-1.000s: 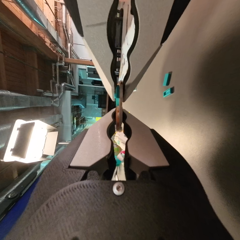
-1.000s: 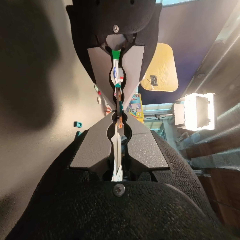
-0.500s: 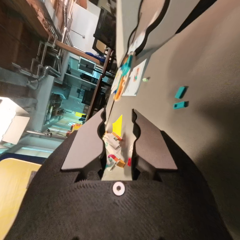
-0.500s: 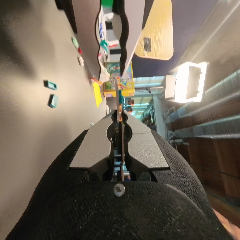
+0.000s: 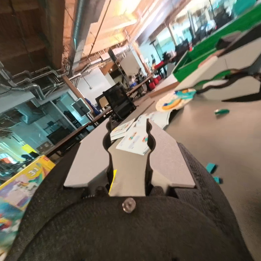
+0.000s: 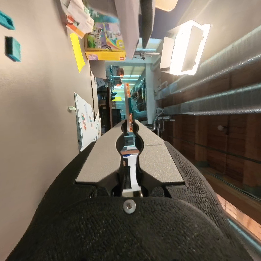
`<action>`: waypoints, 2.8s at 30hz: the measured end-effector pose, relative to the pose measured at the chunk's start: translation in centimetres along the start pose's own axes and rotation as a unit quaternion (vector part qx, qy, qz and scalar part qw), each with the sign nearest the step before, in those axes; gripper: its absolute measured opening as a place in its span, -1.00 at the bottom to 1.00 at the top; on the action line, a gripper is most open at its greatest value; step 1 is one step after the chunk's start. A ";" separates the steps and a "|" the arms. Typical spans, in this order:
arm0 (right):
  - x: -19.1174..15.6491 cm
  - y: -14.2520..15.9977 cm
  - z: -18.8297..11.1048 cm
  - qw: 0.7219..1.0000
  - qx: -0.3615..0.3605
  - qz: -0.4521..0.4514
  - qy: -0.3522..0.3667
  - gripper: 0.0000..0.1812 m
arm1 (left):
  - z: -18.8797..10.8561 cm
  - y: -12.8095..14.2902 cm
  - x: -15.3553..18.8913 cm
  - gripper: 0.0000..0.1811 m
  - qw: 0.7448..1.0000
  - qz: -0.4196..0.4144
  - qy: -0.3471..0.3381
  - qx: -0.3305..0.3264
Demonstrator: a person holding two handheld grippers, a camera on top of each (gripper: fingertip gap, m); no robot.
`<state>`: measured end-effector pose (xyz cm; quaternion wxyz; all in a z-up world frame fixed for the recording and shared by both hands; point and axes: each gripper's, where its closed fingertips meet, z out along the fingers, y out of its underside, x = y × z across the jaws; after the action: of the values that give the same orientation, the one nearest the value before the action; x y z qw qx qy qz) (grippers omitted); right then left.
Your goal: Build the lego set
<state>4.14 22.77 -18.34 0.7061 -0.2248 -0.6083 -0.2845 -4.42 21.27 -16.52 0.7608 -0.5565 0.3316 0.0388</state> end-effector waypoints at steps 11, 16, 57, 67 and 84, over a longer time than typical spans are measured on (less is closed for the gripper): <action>-0.9 -0.1 0.1 0.998 -0.057 0.000 -0.011 -0.93 | -1.6 -0.5 -1.9 -0.33 0.991 -0.131 0.005 0.032; -1.2 0.6 0.2 0.997 -0.072 0.008 -0.016 -0.93 | -1.7 -0.4 -2.7 -0.26 0.985 -0.170 -0.009 0.035; -6.9 -0.4 -1.2 0.983 -0.022 0.039 -0.180 -0.93 | -0.9 4.1 -3.2 -0.36 0.980 -0.170 -0.031 -0.095; -7.7 -0.4 -1.3 0.979 -0.023 0.028 -0.202 -0.93 | -0.8 3.4 -2.3 -0.37 0.984 -0.158 -0.011 -0.080; -7.6 -0.5 -1.3 0.979 -0.023 0.027 -0.198 -0.93 | -0.9 2.9 -2.6 -0.37 0.985 -0.156 -0.020 -0.063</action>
<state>4.03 22.54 -26.02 0.5735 -0.3091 -0.7234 -0.2287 -8.14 22.35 -17.61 0.7273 -0.6477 0.2217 -0.0484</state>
